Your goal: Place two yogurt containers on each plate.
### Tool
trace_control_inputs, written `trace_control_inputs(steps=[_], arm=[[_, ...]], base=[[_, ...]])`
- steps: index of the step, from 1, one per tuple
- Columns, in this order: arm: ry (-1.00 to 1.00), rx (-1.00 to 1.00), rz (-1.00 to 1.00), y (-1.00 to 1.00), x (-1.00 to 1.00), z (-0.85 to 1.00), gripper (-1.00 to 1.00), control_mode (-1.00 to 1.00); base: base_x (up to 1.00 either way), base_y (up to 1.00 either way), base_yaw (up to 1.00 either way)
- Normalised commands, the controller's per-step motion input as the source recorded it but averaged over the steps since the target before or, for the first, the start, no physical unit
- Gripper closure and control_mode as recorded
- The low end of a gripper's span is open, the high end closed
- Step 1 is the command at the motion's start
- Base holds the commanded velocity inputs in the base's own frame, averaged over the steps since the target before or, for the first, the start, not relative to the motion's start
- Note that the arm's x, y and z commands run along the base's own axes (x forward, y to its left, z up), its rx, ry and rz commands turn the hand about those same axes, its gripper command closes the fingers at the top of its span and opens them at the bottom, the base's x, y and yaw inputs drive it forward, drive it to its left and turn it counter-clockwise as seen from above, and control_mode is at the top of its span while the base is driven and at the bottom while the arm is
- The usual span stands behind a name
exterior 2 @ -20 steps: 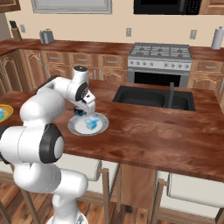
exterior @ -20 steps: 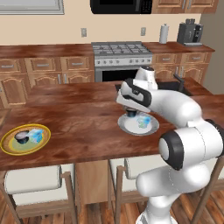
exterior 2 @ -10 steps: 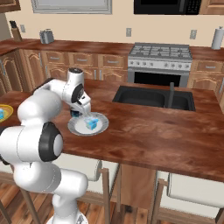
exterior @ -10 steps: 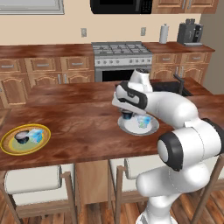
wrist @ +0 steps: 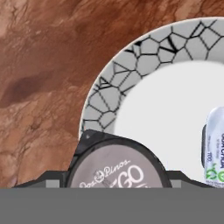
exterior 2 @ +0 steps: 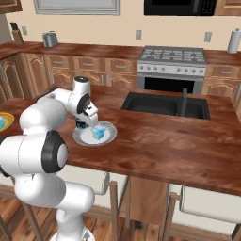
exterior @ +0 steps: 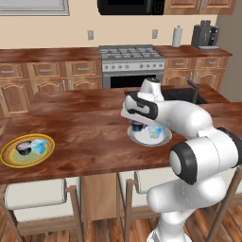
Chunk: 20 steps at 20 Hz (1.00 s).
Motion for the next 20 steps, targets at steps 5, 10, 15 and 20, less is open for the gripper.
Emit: trace_control_inputs(steps=[5,10,15,20], arm=[[0.0,0.0,0.0,0.0,0.0,-0.1,1.0,-1.0],[0.0,0.0,0.0,0.0,0.0,-0.07,1.0,-1.0],[0.0,0.0,0.0,0.0,0.0,-0.12,1.0,-1.0],[0.0,0.0,0.0,0.0,0.0,-0.07,1.0,-1.0]], base=[[0.0,0.0,0.0],[0.0,0.0,0.0],[0.0,0.0,0.0],[0.0,0.0,0.0]])
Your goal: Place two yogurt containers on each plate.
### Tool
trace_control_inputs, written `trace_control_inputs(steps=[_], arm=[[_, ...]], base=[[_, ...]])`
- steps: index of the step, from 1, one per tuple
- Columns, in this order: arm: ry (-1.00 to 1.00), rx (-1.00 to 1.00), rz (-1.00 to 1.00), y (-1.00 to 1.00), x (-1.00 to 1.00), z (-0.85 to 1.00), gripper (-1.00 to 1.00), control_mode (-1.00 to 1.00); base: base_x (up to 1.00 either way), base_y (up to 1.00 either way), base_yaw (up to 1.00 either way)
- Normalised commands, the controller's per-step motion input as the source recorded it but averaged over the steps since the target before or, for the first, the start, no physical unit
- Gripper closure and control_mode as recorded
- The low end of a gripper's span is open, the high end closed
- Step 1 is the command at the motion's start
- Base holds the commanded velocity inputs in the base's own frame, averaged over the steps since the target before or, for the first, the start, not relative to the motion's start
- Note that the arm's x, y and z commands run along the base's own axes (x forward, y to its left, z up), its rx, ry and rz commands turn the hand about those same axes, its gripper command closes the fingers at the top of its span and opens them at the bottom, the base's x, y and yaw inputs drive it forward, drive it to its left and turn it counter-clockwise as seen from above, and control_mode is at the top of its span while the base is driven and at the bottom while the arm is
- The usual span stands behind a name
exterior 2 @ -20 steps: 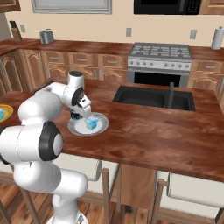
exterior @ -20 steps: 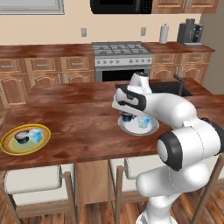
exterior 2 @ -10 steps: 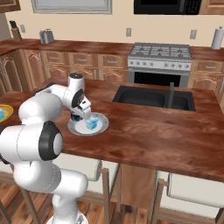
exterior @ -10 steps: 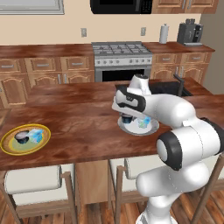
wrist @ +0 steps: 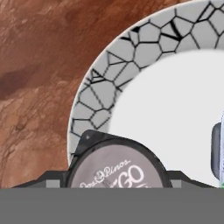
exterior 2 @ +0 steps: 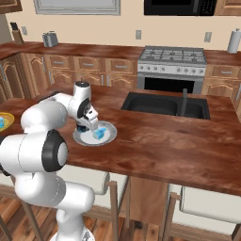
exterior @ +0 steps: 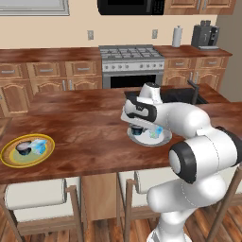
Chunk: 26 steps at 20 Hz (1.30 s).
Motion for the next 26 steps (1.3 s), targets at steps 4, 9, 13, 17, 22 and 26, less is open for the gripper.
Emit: trace_control_inputs(steps=[4,9,13,17,22,26], arm=[[0.0,0.0,0.0,0.0,0.0,-0.06,-1.0,-1.0],[-0.01,0.0,0.0,0.0,-0.04,0.0,-1.0,-1.0],[0.0,0.0,0.0,0.0,-0.05,0.1,-1.0,-1.0],[0.01,0.0,0.0,0.0,-0.05,0.13,-1.0,-1.0],[0.11,0.0,0.0,0.0,-0.07,0.21,-1.0,-1.0],[0.1,0.0,0.0,0.0,-0.16,0.28,-1.0,-1.0]], base=[[0.0,0.0,0.0],[0.0,0.0,0.0],[0.0,0.0,0.0],[0.0,0.0,0.0],[0.0,0.0,0.0],[0.0,0.0,0.0]])
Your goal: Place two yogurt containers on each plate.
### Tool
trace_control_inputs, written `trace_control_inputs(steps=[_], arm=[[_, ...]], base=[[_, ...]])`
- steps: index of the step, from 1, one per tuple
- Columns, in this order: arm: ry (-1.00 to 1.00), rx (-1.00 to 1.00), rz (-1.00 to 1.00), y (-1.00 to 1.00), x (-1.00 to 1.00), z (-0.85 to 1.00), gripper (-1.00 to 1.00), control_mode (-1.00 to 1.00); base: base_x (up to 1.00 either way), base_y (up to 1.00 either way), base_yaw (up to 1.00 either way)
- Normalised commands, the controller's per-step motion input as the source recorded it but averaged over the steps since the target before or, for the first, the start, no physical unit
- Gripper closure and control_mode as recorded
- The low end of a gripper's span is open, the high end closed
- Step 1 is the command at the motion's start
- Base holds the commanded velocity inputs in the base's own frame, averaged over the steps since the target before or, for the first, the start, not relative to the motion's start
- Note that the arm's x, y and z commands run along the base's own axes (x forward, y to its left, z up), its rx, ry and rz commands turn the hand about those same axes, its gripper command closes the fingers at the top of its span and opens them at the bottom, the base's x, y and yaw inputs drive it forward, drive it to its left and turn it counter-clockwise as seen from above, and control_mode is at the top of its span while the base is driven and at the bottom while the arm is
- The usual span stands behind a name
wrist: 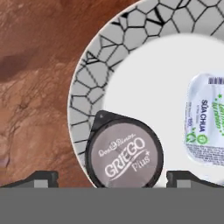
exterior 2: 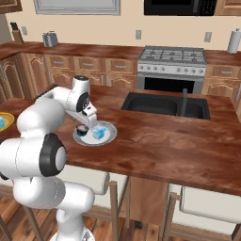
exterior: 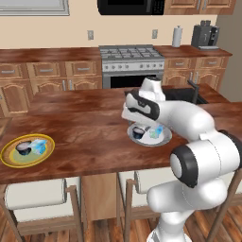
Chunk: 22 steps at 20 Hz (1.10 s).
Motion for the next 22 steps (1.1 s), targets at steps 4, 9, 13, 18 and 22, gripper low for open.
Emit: trace_control_inputs(steps=[4,9,13,18,22], arm=[[0.08,0.0,-0.05,0.0,-0.19,0.35,-1.0,-1.0],[0.07,0.0,-0.08,0.0,-0.21,0.44,-1.0,-1.0],[0.0,0.0,-0.06,0.0,-0.37,0.48,-1.0,-1.0],[0.0,0.0,-0.01,0.0,-0.61,0.44,-1.0,-1.0],[0.0,0.0,-0.01,-0.02,-0.72,0.4,-1.0,-1.0]], base=[[0.0,0.0,0.0],[0.0,0.0,0.0],[0.0,0.0,0.0],[0.0,0.0,0.0],[0.0,0.0,0.0]])
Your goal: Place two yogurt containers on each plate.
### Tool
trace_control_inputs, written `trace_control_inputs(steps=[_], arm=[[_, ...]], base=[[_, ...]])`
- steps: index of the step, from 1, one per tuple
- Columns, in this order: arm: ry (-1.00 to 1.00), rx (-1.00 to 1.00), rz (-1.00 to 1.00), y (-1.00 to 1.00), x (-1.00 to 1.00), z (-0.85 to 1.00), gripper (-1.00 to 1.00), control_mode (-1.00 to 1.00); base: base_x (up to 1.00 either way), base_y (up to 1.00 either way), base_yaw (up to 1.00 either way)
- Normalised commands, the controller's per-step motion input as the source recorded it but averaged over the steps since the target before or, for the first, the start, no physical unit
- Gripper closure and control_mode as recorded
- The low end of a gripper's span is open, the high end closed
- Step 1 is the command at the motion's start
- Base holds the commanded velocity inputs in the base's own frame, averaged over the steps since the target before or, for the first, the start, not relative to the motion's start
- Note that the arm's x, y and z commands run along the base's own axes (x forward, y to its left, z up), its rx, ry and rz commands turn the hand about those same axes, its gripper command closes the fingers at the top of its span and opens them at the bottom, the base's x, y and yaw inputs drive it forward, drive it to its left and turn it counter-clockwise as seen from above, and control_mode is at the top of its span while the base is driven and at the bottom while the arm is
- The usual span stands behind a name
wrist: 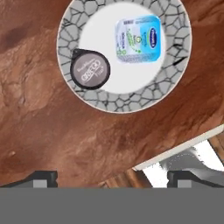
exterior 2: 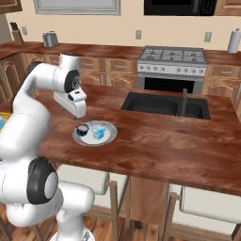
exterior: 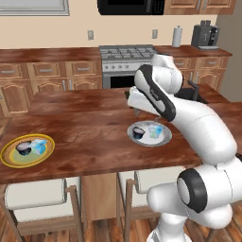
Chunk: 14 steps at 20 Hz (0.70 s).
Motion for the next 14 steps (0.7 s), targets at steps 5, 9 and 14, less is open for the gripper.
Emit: trace_control_inputs(steps=[5,9,14], arm=[[0.0,0.0,-0.02,-0.07,-0.67,0.43,-1.0,-1.0],[0.0,0.0,-0.09,-0.2,-0.56,0.37,-1.0,-1.0],[0.0,0.0,-0.12,-0.24,-0.46,0.3,-1.0,-1.0]], base=[[0.0,0.0,0.0],[0.0,0.0,0.0],[0.0,0.0,0.0]])
